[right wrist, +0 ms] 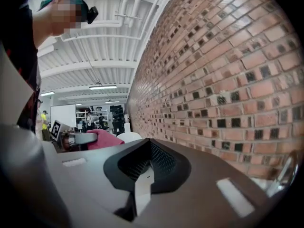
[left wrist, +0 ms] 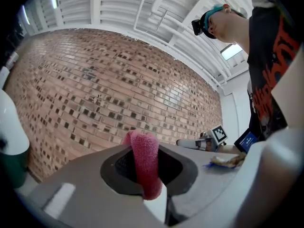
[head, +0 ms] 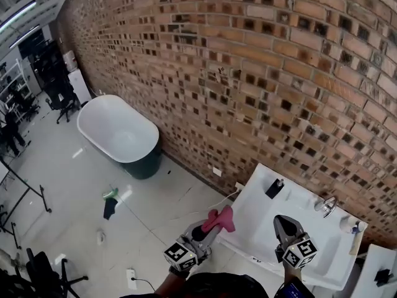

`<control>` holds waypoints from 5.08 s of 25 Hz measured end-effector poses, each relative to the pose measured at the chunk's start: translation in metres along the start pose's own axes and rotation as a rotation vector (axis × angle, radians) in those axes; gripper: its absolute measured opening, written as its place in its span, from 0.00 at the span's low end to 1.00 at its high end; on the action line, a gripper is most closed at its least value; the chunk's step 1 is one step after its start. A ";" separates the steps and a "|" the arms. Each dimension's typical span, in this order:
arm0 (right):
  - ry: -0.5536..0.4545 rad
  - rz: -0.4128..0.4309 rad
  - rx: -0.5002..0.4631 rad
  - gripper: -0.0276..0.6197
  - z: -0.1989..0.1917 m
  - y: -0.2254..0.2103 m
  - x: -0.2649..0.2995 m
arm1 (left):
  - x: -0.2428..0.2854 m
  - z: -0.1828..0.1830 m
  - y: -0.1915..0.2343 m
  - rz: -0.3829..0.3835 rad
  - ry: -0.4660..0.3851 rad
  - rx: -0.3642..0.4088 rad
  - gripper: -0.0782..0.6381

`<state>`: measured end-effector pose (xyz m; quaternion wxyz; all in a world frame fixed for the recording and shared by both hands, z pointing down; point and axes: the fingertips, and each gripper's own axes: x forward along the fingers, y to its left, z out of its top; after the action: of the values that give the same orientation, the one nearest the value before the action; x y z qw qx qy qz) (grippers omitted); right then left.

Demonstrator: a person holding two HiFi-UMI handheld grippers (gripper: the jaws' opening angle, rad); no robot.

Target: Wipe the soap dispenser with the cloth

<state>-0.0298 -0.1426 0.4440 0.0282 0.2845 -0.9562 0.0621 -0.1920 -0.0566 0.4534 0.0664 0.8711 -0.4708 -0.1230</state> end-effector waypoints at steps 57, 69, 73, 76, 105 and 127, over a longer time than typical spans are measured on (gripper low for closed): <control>0.228 0.201 -0.151 0.53 -0.063 -0.166 0.152 | 0.152 -0.006 0.102 0.056 0.147 -0.031 0.18; 0.265 0.175 -0.319 0.53 -0.032 -0.062 0.096 | 0.173 0.028 0.045 -0.309 0.099 -0.032 0.18; 0.291 0.177 -0.337 0.53 -0.035 -0.051 0.085 | 0.175 0.012 0.020 -0.427 0.159 0.034 0.18; 0.258 0.195 -0.350 0.53 -0.024 -0.042 0.081 | 0.171 -0.005 0.005 -0.486 0.216 0.028 0.18; 0.288 0.216 -0.371 0.53 -0.015 -0.001 0.050 | 0.133 0.022 -0.028 -0.665 0.135 -0.044 0.18; 0.099 0.292 -0.380 0.52 0.037 0.001 0.028 | 0.145 -0.083 -0.001 -0.491 0.470 -0.020 0.18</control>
<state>-0.0547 -0.1617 0.4099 0.1186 0.1295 -0.9792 -0.1017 -0.0917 -0.1777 0.5107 0.1501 0.9623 -0.2176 0.0641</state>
